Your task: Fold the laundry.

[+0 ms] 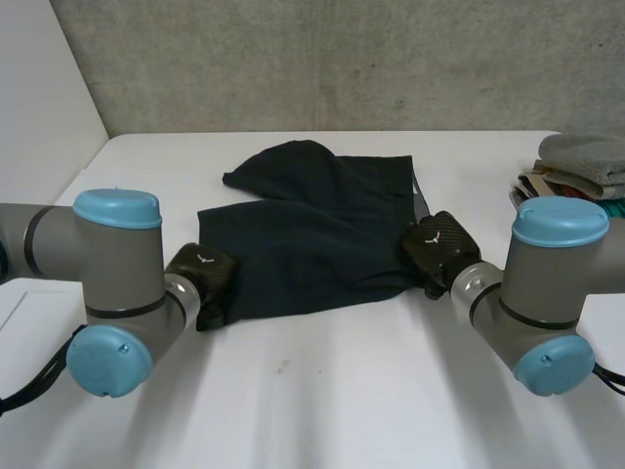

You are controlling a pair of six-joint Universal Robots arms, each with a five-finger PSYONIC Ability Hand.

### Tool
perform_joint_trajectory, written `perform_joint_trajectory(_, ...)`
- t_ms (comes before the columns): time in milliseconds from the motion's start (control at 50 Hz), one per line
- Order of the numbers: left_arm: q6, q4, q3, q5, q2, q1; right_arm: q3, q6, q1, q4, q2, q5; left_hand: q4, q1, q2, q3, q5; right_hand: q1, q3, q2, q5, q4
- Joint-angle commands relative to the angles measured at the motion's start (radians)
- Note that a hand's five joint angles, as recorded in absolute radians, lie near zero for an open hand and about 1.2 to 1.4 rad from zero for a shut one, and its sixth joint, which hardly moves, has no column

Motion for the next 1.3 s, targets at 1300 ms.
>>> perform_joint_trajectory(1300,0.278,-0.337,0.582,-0.111,-0.071,-0.079,-0.309,-0.086,-0.020,0.472,-0.034,0.031,0.808,0.801,0.807,0.814,0.808,0.734,0.736,0.735,0.735,0.741)
